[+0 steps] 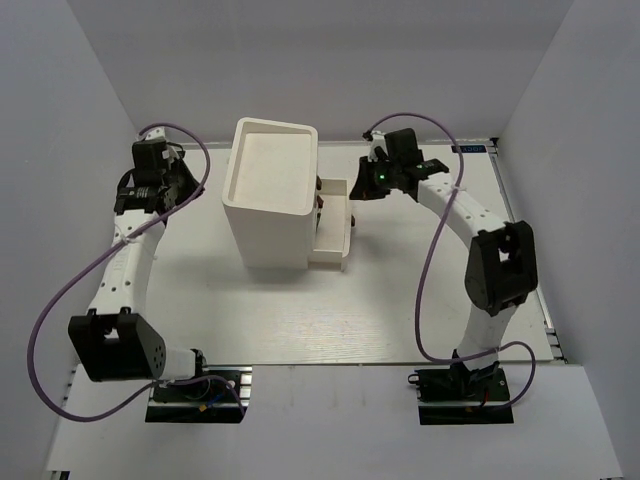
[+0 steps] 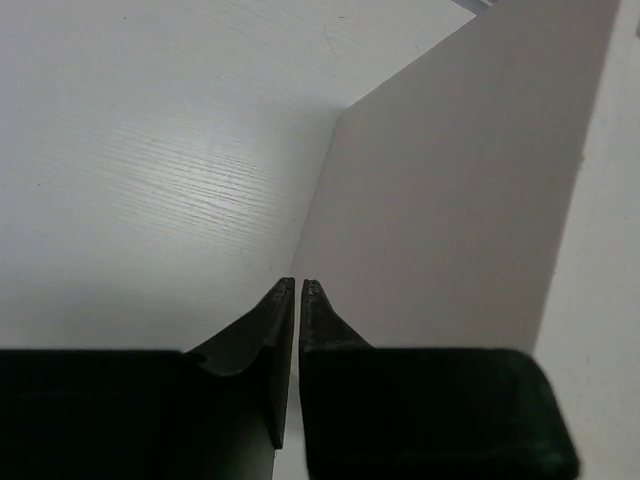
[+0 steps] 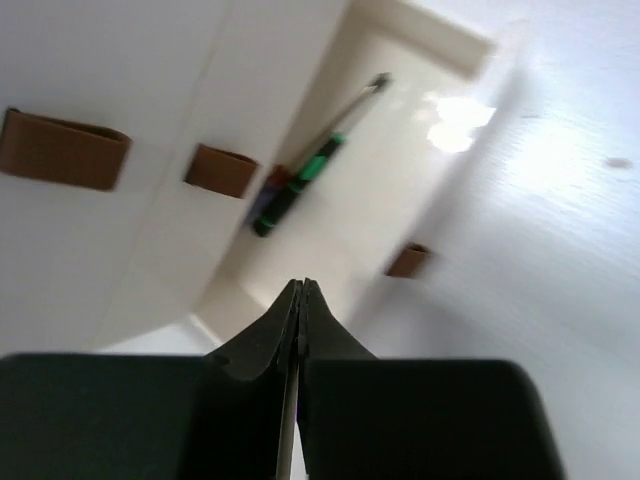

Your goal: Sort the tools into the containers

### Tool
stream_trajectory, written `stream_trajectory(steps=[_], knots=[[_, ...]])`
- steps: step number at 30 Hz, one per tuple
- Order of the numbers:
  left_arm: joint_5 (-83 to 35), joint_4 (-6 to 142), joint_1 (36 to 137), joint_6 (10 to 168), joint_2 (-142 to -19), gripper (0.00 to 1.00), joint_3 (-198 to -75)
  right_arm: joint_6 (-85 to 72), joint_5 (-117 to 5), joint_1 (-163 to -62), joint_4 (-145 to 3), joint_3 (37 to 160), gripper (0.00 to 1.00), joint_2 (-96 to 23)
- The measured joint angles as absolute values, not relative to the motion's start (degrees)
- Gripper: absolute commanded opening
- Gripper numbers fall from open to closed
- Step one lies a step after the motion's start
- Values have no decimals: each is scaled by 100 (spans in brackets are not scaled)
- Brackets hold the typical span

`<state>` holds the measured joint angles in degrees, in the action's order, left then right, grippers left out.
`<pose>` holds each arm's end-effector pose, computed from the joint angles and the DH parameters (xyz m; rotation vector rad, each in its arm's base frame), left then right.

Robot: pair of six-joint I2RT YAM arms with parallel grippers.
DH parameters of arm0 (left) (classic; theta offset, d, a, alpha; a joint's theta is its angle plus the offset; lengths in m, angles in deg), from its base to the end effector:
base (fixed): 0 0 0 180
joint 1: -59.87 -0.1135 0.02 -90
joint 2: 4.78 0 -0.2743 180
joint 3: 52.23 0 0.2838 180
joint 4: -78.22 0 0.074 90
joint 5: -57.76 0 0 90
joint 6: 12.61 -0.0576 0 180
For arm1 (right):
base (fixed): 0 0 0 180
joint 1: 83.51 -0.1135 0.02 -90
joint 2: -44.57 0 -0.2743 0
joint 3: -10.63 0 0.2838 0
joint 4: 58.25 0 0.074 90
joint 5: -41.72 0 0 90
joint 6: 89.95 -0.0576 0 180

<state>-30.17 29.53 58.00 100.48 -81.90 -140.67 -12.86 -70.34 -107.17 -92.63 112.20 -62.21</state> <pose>0.3416 0.0091 0.3568 -0.4632 2.1849 -0.2430 0.4310 0.2124 0.2692 -0.4271 2.2786 0.7682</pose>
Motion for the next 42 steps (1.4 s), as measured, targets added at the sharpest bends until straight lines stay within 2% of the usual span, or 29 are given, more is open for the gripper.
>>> stream_trajectory(steps=[5,13,24,37,40,42], knots=[[-2493,3217,5722,10046,-8811,19,-14067,-558,-6236,-10556,-9470,11240,0,-6149],[-1675,3254,5722,9987,-9578,23,-14152,28,-5919,-10728,-10067,11944,0,-7854],[-714,3514,5735,9797,-9648,23,-14196,-132,-7904,-10798,-10091,12543,0,-8263],[-364,3683,5650,9633,-9817,23,-14165,-790,-9076,-11004,-9678,13128,0,-8796],[-397,3674,5645,9594,-9817,33,-14163,-840,-9097,-10988,-9724,13159,0,-8818],[-526,3643,5632,9570,-9814,53,-14163,-833,-9038,-10988,-9750,13161,0,-8809]])
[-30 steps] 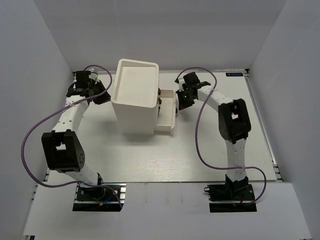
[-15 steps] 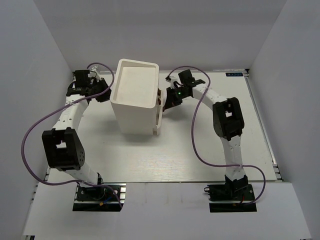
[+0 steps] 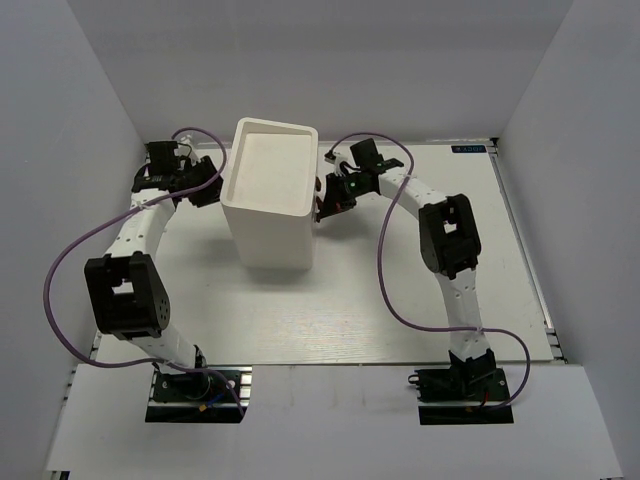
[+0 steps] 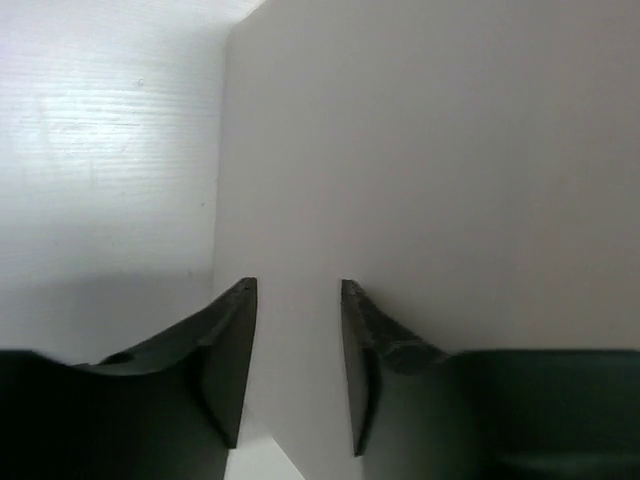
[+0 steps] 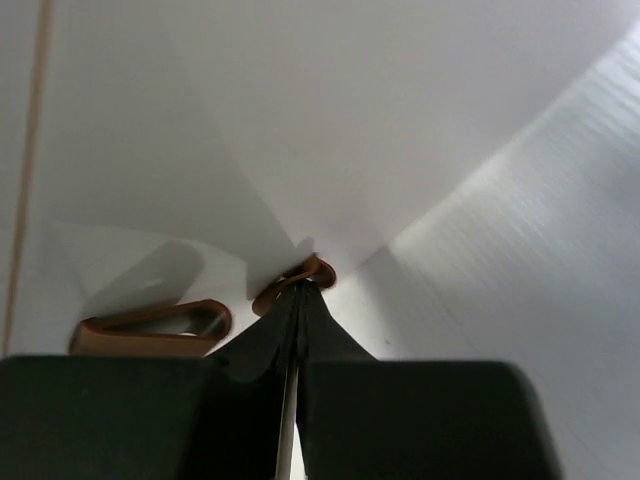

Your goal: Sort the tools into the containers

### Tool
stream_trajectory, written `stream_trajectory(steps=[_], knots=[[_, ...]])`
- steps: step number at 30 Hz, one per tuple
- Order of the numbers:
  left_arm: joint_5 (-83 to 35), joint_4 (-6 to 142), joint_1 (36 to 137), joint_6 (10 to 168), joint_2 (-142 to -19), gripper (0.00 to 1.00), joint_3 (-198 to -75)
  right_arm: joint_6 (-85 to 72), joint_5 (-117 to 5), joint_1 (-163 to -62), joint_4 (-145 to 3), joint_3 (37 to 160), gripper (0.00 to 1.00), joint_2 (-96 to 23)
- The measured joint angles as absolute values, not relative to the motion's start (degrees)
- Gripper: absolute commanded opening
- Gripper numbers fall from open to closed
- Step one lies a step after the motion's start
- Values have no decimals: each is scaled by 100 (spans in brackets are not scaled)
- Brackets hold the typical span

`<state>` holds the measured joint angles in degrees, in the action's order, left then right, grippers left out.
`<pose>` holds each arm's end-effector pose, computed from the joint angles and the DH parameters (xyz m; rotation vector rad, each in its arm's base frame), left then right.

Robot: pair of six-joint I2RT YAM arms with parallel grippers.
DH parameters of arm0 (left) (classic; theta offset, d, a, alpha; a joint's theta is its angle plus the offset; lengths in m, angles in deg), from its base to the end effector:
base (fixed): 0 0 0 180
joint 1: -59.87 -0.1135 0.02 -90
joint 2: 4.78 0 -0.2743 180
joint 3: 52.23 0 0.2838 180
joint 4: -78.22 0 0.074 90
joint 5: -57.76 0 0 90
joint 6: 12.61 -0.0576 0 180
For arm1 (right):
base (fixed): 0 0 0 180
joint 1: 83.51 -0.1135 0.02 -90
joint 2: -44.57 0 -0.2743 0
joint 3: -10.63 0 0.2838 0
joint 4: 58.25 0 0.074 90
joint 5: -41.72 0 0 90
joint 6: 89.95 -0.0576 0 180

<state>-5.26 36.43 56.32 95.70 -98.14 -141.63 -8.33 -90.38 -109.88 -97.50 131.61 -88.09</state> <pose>0.4075 -0.0009 0.2780 -0.2205 2.3507 -0.6818 0.4822 0.2822 0.1671 -0.7173 2.3801 1.1656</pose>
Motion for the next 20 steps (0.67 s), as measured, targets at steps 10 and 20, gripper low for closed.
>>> stream_trajectory(steps=[10,20], knots=[[-2165,2880,5405,10269,-9034,99,-14152,43,-7414,-10702,-9661,10978,91,-6831],[-2268,3569,5267,9463,-6586,99,-13890,526,-6031,-10523,-10021,10245,91,-5229]])
